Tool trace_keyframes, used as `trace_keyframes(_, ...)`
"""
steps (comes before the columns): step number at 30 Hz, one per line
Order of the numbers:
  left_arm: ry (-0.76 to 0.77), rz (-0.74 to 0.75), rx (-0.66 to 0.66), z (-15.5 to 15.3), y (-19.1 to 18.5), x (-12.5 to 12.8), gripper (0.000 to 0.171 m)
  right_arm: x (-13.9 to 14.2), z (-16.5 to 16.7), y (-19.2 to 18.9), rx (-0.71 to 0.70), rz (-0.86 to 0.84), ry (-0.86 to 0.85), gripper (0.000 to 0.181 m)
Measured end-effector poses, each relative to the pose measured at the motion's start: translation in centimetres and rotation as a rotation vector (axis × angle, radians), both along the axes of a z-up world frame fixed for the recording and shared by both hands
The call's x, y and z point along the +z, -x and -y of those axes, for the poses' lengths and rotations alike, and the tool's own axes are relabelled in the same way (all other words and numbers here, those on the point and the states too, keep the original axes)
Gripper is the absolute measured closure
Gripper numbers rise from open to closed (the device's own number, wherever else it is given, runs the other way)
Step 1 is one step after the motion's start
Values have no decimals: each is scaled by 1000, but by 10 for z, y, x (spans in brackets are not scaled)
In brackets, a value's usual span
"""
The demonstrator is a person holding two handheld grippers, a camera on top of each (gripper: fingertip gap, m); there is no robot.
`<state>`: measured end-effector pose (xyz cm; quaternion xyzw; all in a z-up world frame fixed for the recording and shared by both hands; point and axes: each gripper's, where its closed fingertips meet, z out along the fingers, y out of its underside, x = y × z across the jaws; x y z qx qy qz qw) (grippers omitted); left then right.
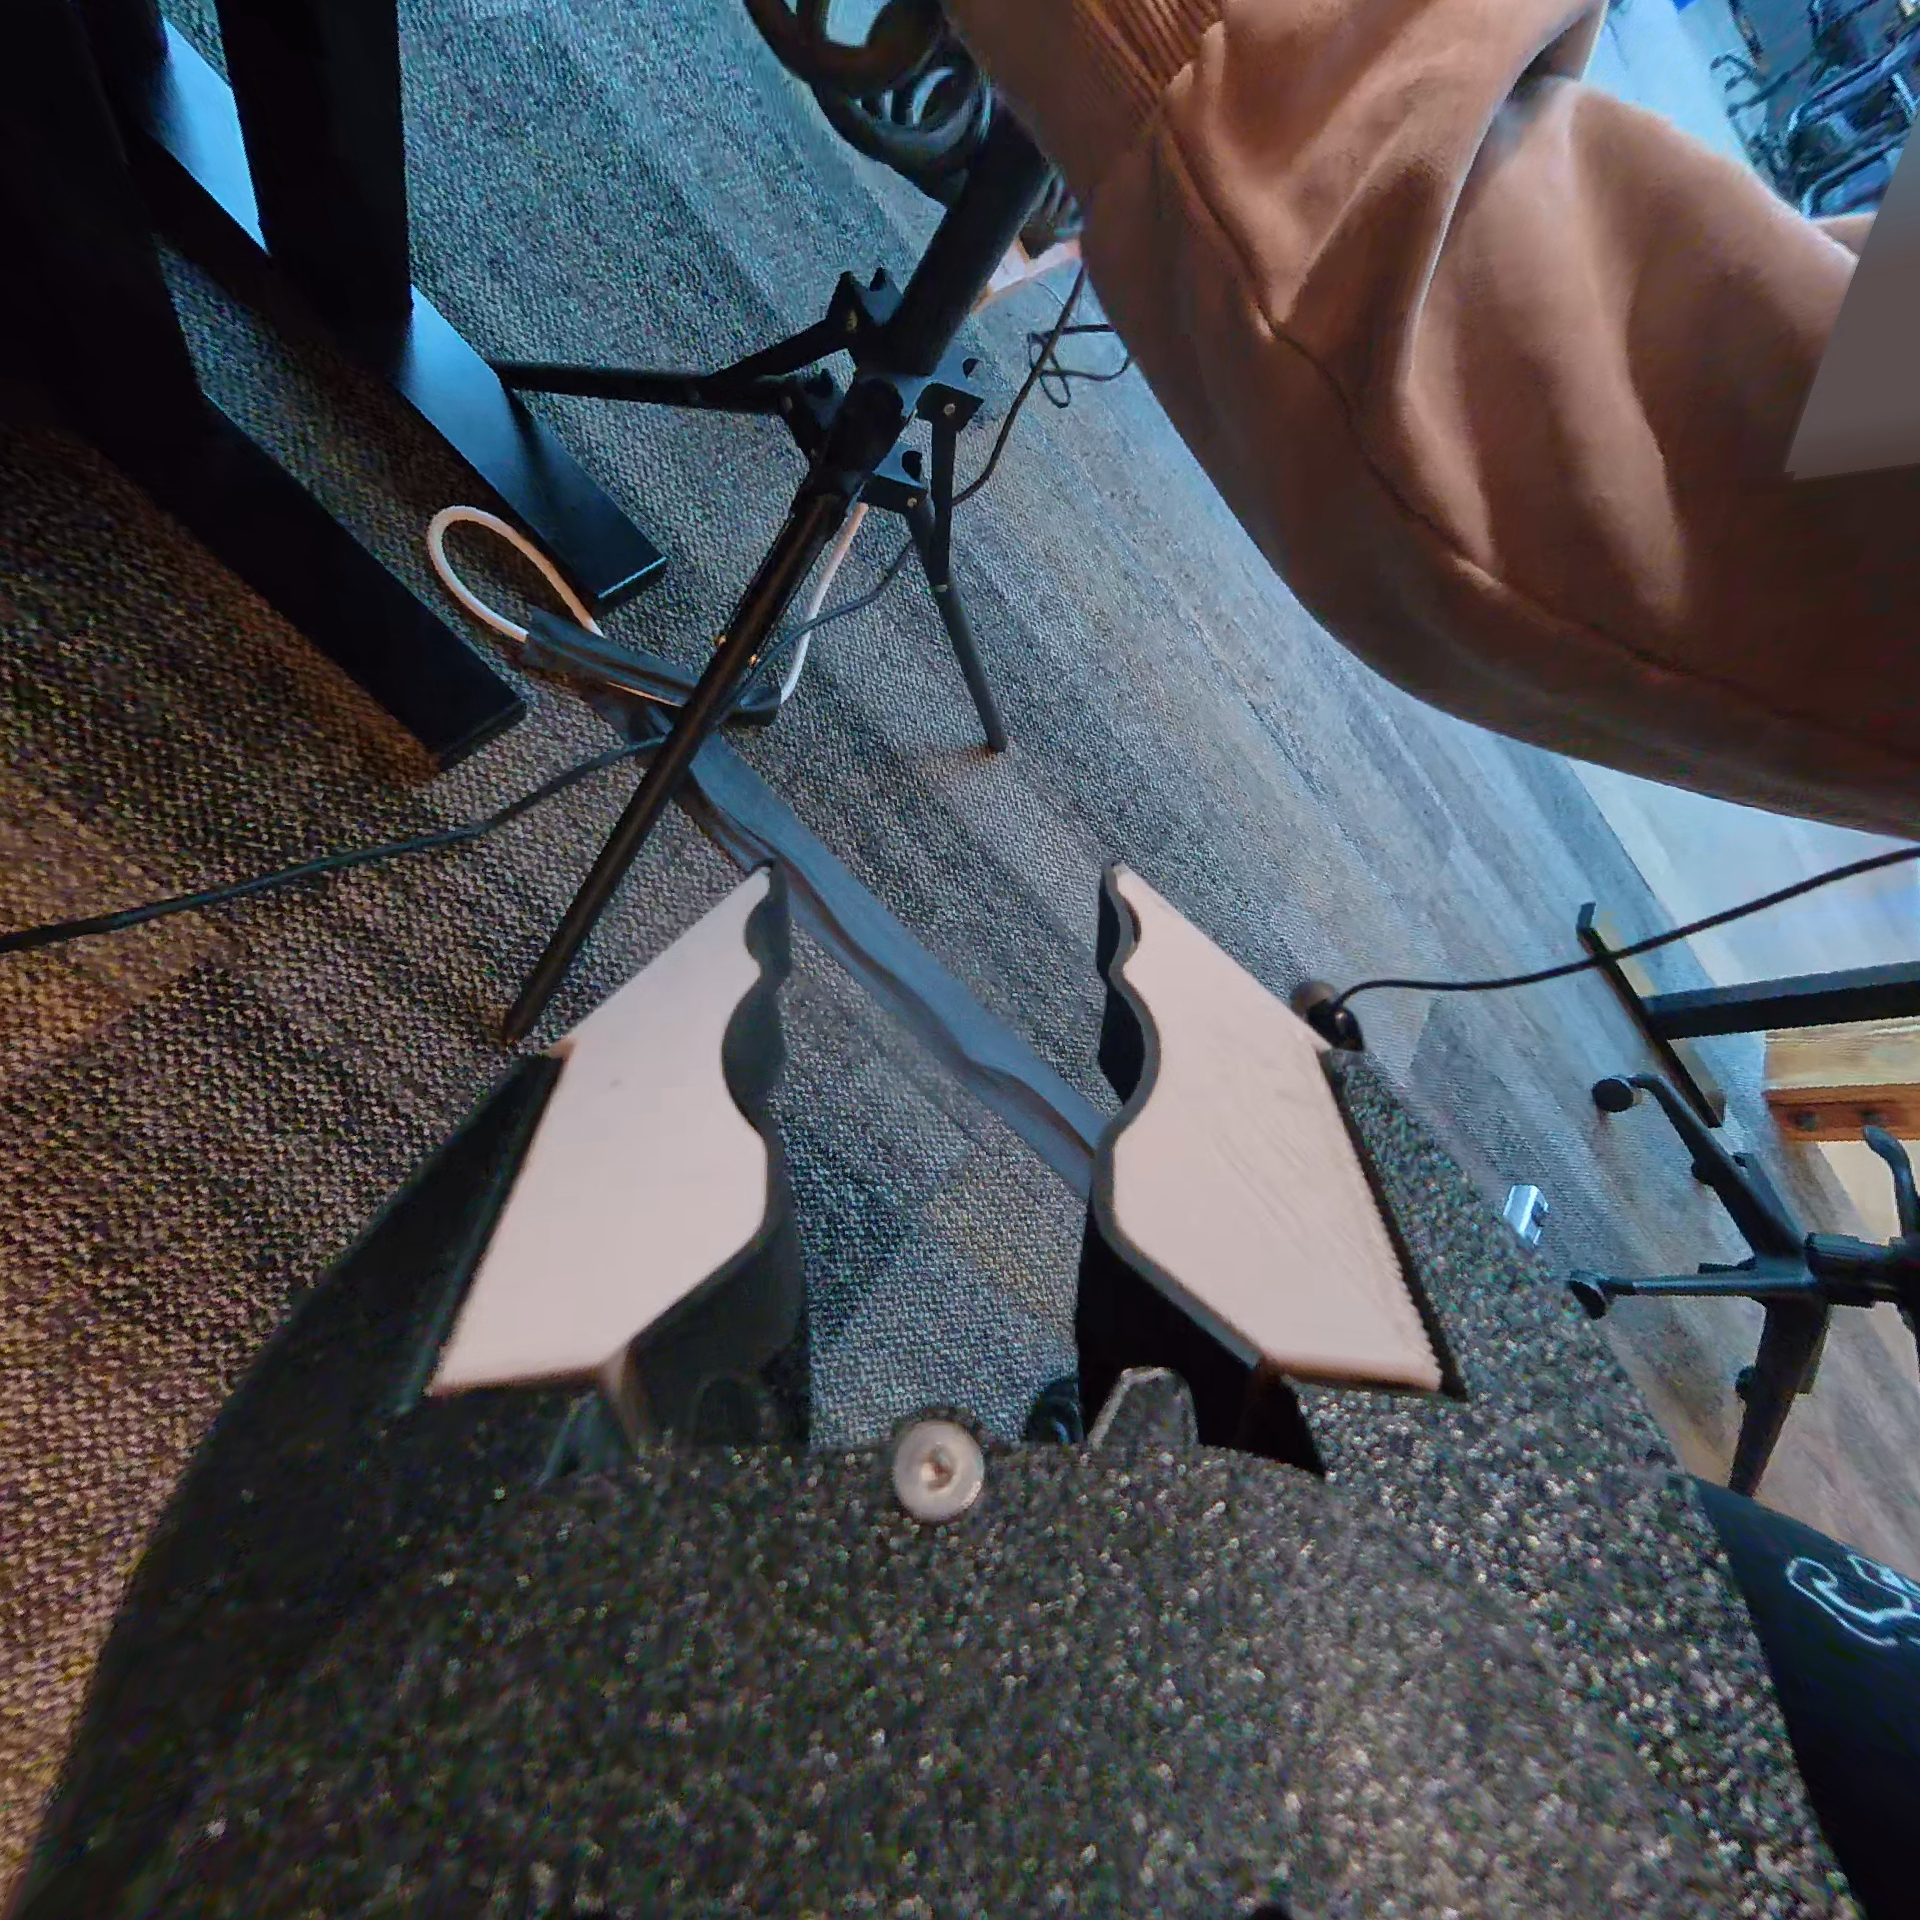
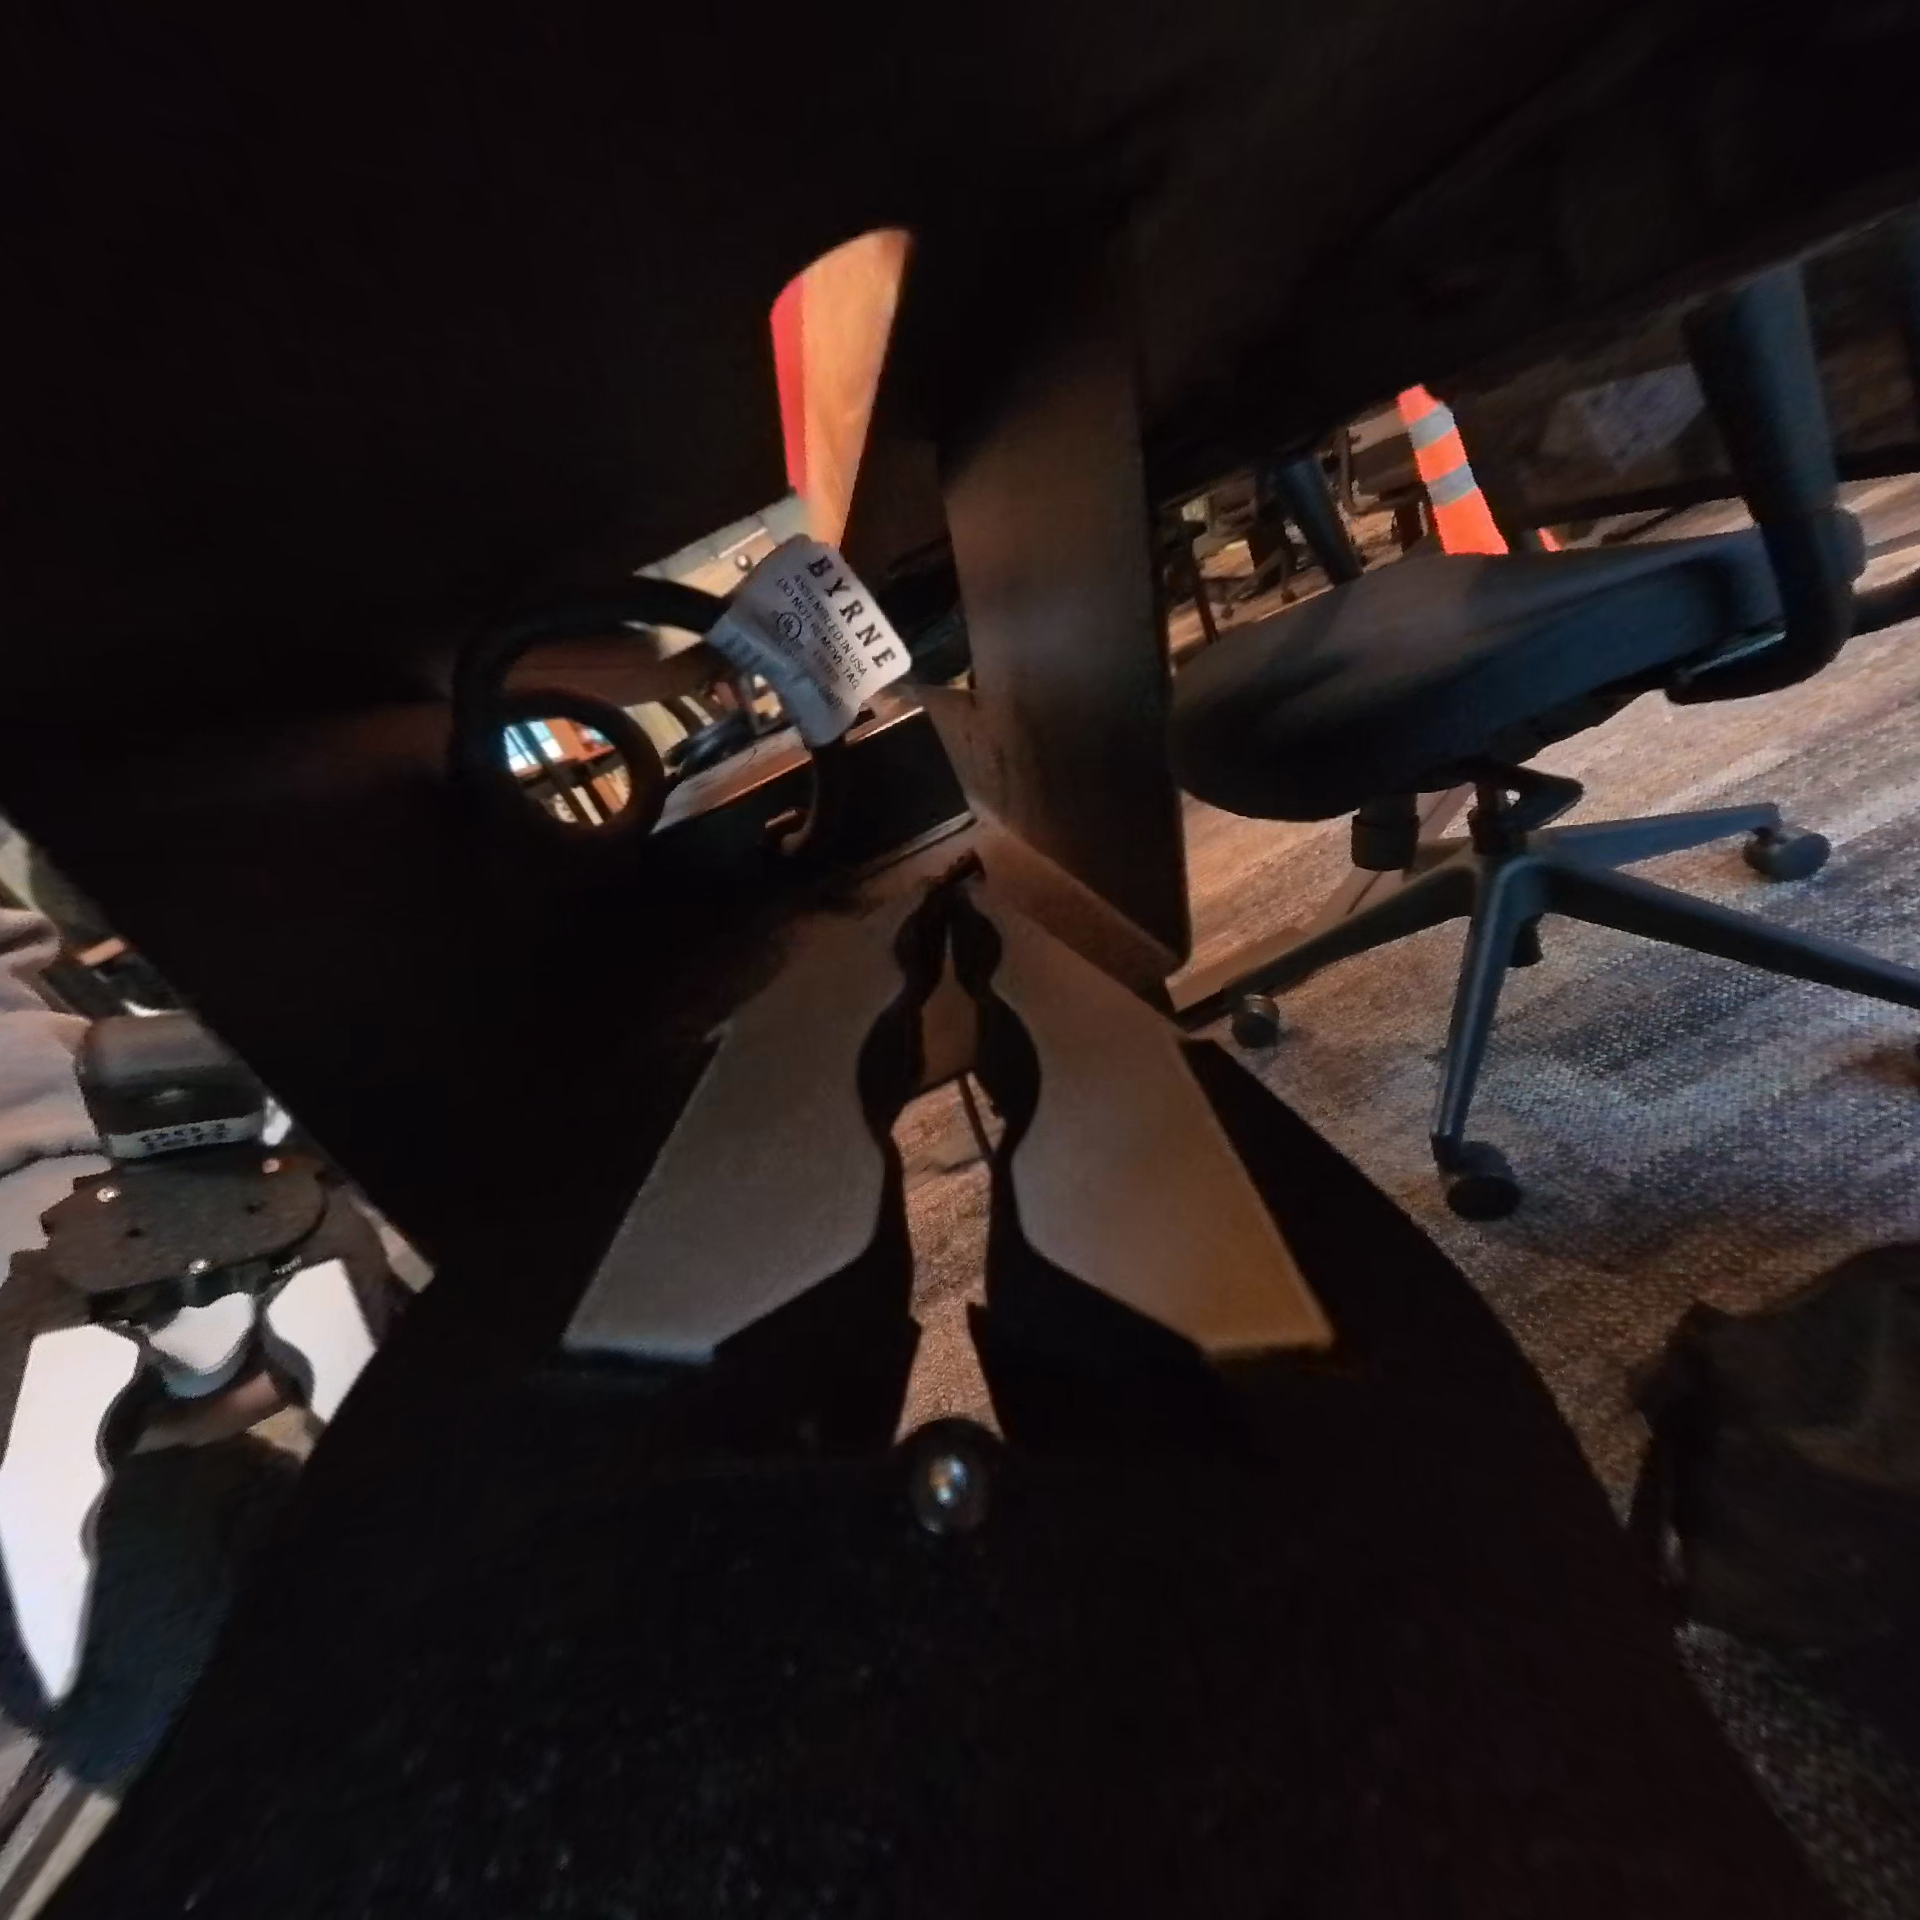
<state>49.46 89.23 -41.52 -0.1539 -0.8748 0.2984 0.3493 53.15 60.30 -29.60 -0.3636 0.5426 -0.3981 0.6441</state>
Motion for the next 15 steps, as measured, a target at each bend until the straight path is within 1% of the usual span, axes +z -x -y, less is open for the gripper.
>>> trace_keyframes(2,7,1,-10,-2,0,1,113,-3,-1,1,-13,-3,6,181)
trace_keyframes(3,12,3,-13,-4,0,1,113,-3,-2,2,-21,-1,14,176)
trace_keyframes(4,19,4,-14,-4,-1,2,112,-2,-5,4,-18,3,17,164)
trace_keyframes(5,27,5,-11,-5,-2,4,113,-2,-8,4,-19,2,12,162)
trace_keyframes(9,56,-4,2,-9,-3,14,114,-4,-16,8,-45,18,62,166)
trace_keyframes(12,79,-7,12,-20,-4,20,114,-4,-24,11,-23,27,90,158)
trace_keyframes(14,84,-15,23,-30,-4,21,115,-1,-33,12,7,36,79,150)
trace_keyframes(15,81,-27,28,-34,-4,21,115,1,-39,13,35,42,75,151)
